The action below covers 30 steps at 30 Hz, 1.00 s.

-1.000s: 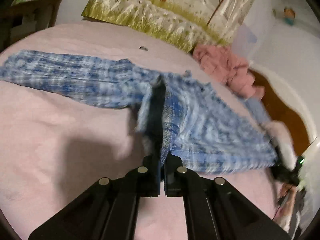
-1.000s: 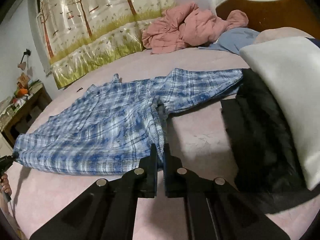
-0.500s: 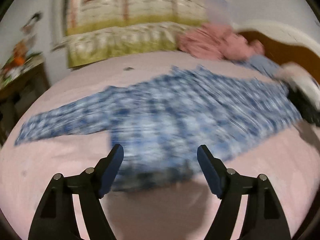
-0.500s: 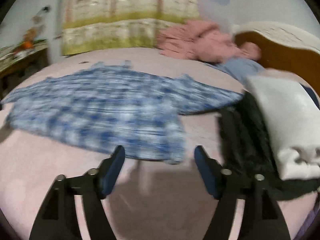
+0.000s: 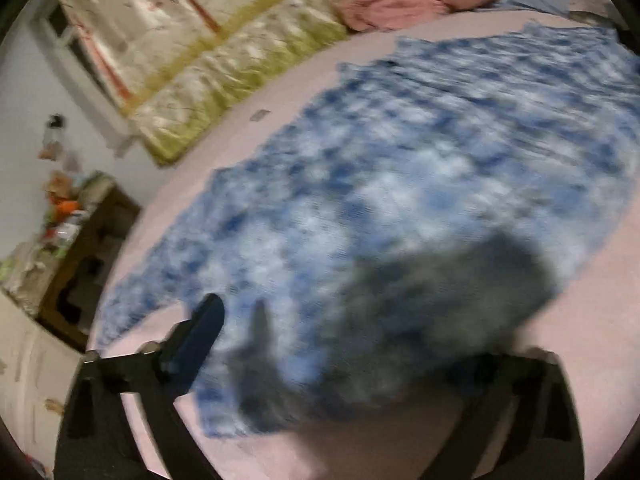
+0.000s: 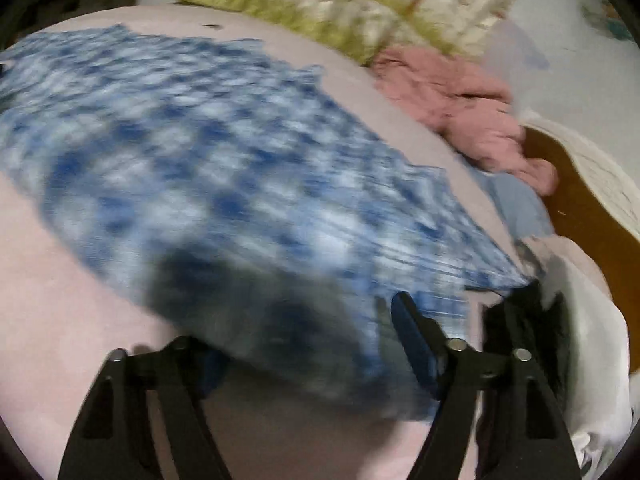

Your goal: Fold large clothes

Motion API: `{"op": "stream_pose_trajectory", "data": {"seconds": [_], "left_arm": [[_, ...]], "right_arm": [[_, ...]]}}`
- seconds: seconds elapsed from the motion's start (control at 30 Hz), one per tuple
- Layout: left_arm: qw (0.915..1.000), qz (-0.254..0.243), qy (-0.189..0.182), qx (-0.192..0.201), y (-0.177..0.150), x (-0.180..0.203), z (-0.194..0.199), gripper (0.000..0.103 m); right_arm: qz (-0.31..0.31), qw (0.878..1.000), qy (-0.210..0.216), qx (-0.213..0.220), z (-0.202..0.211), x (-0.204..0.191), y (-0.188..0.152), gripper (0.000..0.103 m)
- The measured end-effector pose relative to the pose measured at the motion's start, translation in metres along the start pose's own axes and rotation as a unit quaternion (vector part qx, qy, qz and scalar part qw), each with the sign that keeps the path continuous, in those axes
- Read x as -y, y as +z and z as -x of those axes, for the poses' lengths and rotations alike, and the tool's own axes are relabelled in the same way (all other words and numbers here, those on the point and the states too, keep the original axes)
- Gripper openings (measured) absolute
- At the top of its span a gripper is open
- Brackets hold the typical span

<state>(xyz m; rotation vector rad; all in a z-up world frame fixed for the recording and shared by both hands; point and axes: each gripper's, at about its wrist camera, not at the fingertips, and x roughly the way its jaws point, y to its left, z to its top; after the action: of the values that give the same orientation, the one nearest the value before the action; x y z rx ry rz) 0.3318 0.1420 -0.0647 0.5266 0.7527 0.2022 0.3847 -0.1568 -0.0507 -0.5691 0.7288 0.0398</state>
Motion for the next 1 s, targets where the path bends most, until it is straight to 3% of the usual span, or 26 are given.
{"op": "stream_pose_trajectory", "data": {"seconds": [0.03, 0.07, 0.17, 0.23, 0.33, 0.47, 0.57, 0.6, 0.63, 0.67, 0.77, 0.9, 1.0], "left_arm": [[0.9999, 0.002, 0.013, -0.004, -0.002, -0.003, -0.004, 0.025], [0.9997, 0.014, 0.013, -0.015, -0.006, -0.009, -0.008, 0.006], [0.9979, 0.056, -0.026, 0.022, -0.016, -0.027, 0.012, 0.005], [0.997, 0.062, -0.027, 0.037, -0.018, -0.026, 0.037, 0.005], [0.9912, 0.102, -0.076, 0.038, -0.031, -0.034, 0.073, 0.005], [0.9887, 0.1, -0.108, 0.029, -0.053, -0.024, 0.109, 0.005], [0.9862, 0.103, -0.129, 0.014, -0.068, -0.014, 0.11, 0.016], [0.9845, 0.111, -0.135, 0.008, -0.072, -0.015, 0.108, 0.032], [0.9816, 0.128, -0.142, -0.002, -0.077, -0.018, 0.103, 0.055], [0.9784, 0.147, -0.146, -0.003, -0.08, -0.021, 0.101, 0.062], [0.9611, 0.199, -0.19, 0.021, -0.095, -0.036, 0.109, 0.064], [0.9457, 0.237, -0.212, 0.068, -0.1, -0.059, 0.126, 0.099], [0.9178, 0.304, -0.237, 0.096, -0.098, -0.085, 0.132, 0.103]], "right_arm": [[-0.012, 1.0, -0.006, -0.008, -0.005, 0.006, -0.002, 0.013], [-0.035, 0.999, -0.002, -0.019, -0.012, 0.015, -0.005, 0.007], [-0.113, 0.992, 0.061, 0.002, -0.002, 0.044, -0.018, 0.005], [-0.137, 0.988, 0.063, 0.021, 0.017, 0.05, -0.027, 0.004], [-0.161, 0.985, 0.057, 0.036, 0.047, 0.054, -0.047, 0.004], [-0.183, 0.979, 0.091, 0.02, 0.073, 0.056, -0.085, 0.004], [-0.181, 0.98, 0.084, 0.012, 0.076, 0.05, -0.104, 0.004], [-0.183, 0.979, 0.084, 0.015, 0.077, 0.05, -0.108, 0.005], [-0.188, 0.978, 0.083, 0.021, 0.078, 0.049, -0.111, 0.006], [-0.19, 0.978, 0.084, 0.021, 0.078, 0.05, -0.113, 0.007], [-0.205, 0.972, 0.107, 0.029, 0.09, 0.049, -0.119, 0.02], [-0.224, 0.963, 0.144, 0.045, 0.107, 0.05, -0.124, 0.045], [-0.232, 0.962, 0.115, 0.08, 0.127, 0.047, -0.12, 0.048]]}}
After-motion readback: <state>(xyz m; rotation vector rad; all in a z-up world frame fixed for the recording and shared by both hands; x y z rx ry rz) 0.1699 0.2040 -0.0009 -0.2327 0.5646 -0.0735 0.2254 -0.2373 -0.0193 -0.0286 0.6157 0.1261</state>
